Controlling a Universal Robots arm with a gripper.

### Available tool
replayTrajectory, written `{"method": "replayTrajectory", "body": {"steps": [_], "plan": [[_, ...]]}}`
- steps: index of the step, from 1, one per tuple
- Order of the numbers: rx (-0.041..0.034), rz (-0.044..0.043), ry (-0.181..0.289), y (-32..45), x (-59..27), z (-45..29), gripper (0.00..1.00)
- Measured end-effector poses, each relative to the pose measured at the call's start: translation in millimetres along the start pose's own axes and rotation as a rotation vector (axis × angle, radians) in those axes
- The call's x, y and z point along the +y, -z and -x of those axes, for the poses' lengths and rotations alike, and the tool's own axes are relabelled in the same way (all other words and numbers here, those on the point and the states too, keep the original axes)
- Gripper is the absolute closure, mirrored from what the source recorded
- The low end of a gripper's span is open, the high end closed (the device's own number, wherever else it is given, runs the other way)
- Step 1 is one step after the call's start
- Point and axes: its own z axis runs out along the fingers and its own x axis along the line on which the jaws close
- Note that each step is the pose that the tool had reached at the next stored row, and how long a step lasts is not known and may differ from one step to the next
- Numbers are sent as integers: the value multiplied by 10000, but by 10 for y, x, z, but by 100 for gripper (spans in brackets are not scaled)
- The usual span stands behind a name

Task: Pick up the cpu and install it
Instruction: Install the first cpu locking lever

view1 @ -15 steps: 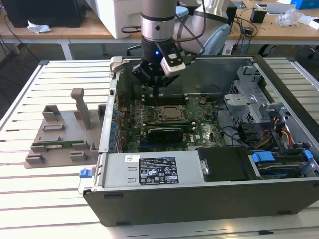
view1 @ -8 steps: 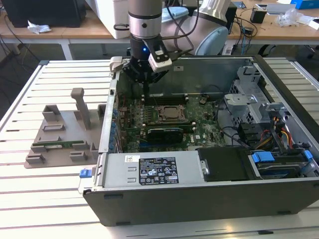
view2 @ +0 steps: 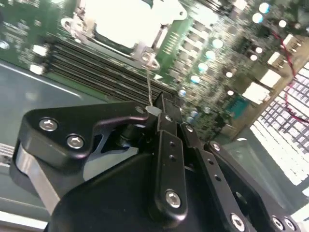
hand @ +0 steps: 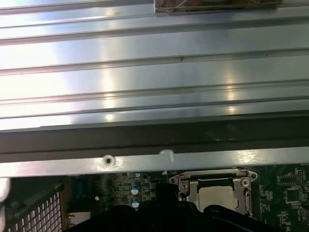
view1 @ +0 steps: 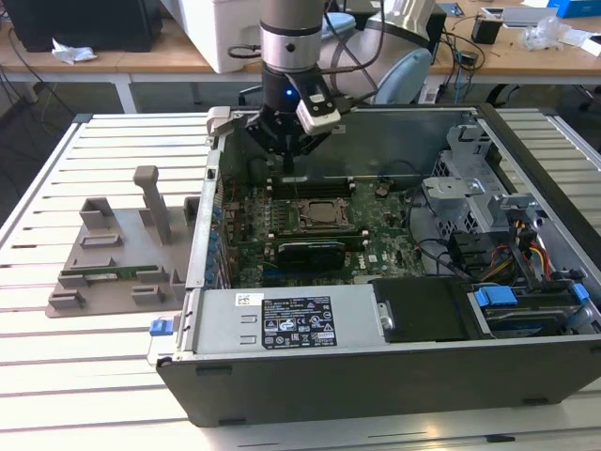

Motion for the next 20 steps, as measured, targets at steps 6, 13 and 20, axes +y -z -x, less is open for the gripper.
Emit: {"method": "replayTrajectory", "body": {"steps": [6, 13, 20], "plan": [[55, -2, 0, -13, 14, 217, 89], [57, -5, 39, -15, 13, 220, 89], [51, -36, 878, -18, 13, 220, 89]]}}
